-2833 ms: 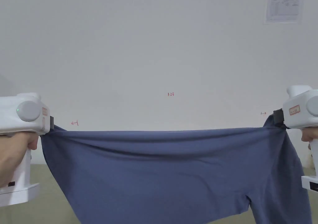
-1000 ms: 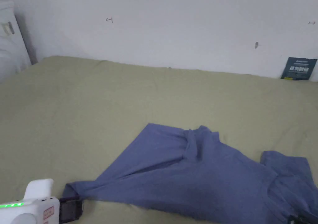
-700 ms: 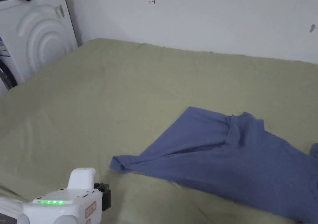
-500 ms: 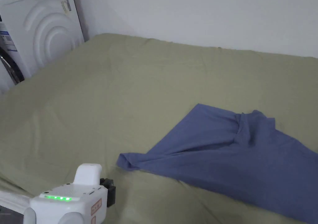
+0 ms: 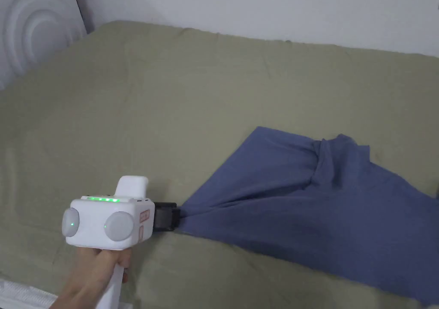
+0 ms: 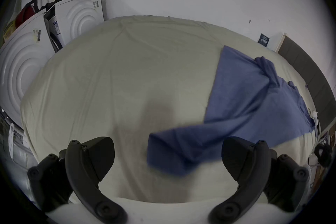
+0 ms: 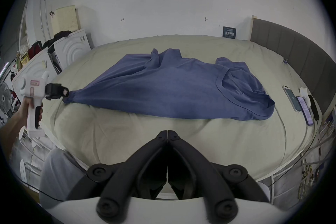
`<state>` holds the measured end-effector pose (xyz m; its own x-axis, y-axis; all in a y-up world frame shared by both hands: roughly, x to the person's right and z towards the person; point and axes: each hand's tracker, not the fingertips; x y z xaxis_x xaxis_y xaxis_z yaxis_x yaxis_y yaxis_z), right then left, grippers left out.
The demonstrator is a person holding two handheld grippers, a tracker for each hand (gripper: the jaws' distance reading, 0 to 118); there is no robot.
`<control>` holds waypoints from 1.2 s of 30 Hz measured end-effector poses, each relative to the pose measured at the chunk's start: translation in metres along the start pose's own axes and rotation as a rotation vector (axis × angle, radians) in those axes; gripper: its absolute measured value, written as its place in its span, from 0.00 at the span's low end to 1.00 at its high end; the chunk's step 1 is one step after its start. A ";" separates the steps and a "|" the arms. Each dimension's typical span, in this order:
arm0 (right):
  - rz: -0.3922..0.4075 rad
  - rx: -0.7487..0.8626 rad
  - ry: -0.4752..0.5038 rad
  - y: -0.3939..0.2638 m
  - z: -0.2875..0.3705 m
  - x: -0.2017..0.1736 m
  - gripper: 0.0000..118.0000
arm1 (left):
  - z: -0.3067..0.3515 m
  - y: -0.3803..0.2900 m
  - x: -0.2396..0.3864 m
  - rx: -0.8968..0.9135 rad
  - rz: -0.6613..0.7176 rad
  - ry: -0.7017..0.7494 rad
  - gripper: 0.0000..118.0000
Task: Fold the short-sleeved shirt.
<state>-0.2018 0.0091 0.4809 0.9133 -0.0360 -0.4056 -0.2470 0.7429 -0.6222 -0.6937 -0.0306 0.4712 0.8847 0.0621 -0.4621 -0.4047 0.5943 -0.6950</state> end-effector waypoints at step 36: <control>0.151 -0.378 0.037 0.246 -0.298 0.124 0.97 | 0.015 -0.005 0.017 -0.015 0.039 -0.077 0.01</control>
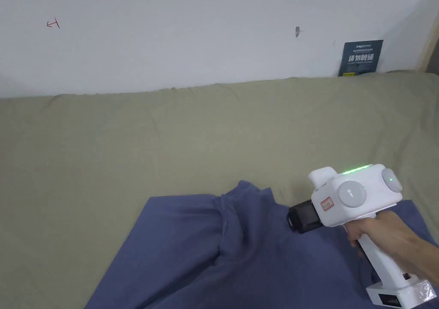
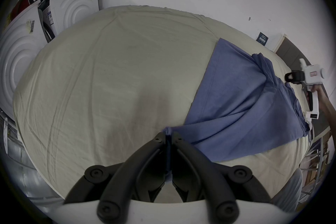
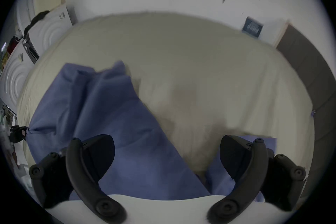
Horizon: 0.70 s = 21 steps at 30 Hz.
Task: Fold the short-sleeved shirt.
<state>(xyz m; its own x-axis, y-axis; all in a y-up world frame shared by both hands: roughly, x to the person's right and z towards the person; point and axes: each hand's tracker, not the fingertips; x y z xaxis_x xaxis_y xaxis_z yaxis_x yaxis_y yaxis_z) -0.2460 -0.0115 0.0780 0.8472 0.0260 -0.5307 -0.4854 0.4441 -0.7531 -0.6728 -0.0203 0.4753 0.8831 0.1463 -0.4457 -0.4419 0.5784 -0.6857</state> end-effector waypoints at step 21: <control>-0.027 0.260 0.051 -0.037 0.138 0.007 0.00 | 0.011 0.012 0.000 -0.011 0.010 0.006 0.01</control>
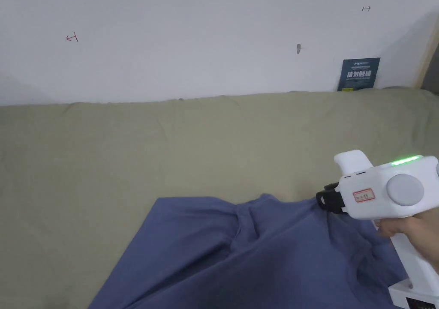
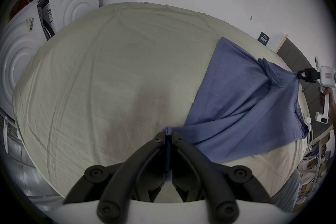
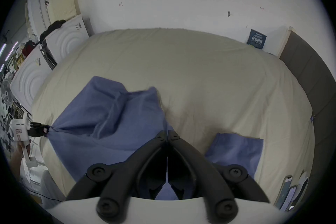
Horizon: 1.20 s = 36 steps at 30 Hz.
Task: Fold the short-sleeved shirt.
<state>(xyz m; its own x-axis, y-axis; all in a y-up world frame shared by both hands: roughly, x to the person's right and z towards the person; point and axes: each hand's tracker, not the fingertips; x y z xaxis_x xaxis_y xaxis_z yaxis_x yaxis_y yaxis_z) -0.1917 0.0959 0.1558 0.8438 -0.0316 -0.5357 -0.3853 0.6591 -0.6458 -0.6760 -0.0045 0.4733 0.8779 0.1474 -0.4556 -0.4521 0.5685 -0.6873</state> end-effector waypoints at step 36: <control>-0.112 0.641 -0.316 0.127 0.401 0.029 0.00 | 0.339 0.275 0.170 0.623 -0.111 0.037 0.01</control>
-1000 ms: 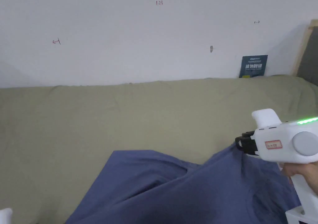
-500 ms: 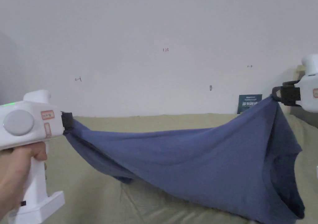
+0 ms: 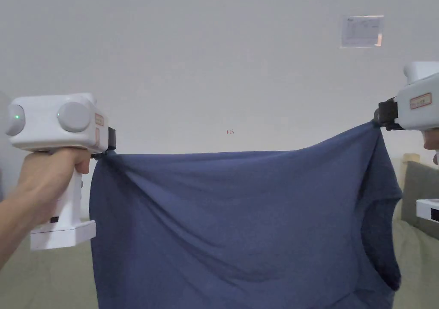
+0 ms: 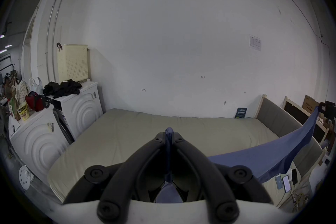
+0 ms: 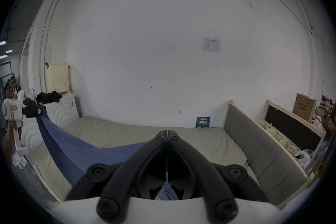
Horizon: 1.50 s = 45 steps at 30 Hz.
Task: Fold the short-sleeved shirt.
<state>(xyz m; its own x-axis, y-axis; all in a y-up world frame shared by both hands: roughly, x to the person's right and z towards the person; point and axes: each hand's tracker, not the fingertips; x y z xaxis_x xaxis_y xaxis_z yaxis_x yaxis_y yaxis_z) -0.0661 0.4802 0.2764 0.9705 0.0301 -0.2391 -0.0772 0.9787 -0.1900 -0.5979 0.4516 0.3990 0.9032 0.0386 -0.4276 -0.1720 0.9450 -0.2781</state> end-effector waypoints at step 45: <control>0.026 -0.072 -0.030 0.001 -0.303 -0.029 0.00 | -0.291 -0.005 0.077 -0.055 -0.074 0.140 0.01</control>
<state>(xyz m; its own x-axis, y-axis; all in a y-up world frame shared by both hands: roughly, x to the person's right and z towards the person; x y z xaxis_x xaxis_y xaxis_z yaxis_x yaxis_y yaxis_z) -0.1633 0.4189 -0.0052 0.9744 0.0626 -0.2160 -0.1176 0.9605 -0.2523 -0.6421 0.3557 0.1174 0.8513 -0.0794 -0.5187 -0.1319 0.9244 -0.3579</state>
